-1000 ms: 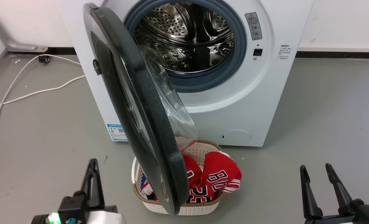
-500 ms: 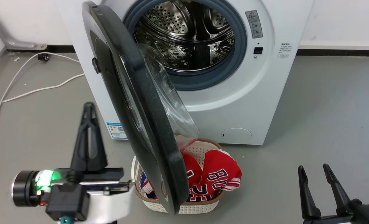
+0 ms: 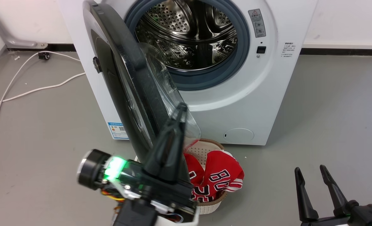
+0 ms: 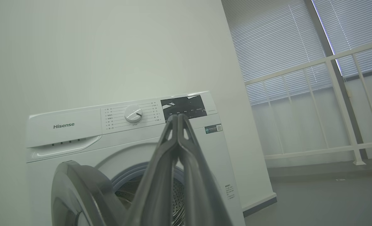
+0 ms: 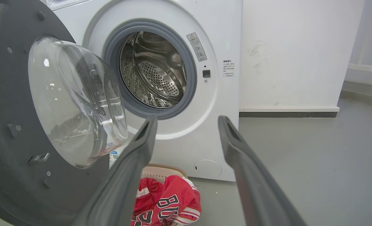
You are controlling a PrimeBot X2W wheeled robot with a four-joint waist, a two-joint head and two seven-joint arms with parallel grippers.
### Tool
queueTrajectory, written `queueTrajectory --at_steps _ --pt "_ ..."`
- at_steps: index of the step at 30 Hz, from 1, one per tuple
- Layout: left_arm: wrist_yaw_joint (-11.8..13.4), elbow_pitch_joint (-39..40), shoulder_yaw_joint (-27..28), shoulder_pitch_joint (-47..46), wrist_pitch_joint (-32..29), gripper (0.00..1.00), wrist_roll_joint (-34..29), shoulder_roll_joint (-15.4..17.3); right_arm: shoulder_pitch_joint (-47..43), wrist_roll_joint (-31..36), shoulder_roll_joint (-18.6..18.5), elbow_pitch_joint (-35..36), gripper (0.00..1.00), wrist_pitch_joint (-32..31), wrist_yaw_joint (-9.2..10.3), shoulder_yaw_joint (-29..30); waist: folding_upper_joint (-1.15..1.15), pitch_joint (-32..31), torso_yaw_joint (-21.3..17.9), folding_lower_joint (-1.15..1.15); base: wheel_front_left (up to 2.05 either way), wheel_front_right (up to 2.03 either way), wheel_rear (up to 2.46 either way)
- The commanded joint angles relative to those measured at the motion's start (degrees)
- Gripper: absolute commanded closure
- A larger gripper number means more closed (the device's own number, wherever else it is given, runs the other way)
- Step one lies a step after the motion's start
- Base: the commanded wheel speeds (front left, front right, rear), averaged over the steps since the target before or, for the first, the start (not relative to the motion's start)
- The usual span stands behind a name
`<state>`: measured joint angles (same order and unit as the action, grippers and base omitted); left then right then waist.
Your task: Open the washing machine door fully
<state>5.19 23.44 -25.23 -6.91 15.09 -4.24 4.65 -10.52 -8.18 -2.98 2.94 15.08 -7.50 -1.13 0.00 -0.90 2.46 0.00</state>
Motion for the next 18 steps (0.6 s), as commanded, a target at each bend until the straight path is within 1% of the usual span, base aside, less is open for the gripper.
queueTrajectory --at_steps 1,10,18 --pt "-0.3 -0.8 -1.2 -0.7 0.1 1.00 0.4 -0.2 0.8 -0.1 0.2 0.1 0.00 0.1 0.01 -0.2 0.00 0.1 -0.1 0.00 0.00 0.00 0.00" --pt "-1.5 -4.4 -9.9 -2.5 0.1 1.00 2.1 -1.0 1.0 -0.2 0.2 0.0 0.00 0.1 0.01 -0.3 0.00 0.4 -0.1 0.00 0.00 0.00 0.00" --pt "-1.7 -8.3 -16.1 -2.6 0.1 1.00 3.6 -1.4 1.3 -0.4 0.2 0.0 0.00 0.1 0.01 -0.8 0.00 0.7 0.0 0.00 0.00 0.00 0.00"
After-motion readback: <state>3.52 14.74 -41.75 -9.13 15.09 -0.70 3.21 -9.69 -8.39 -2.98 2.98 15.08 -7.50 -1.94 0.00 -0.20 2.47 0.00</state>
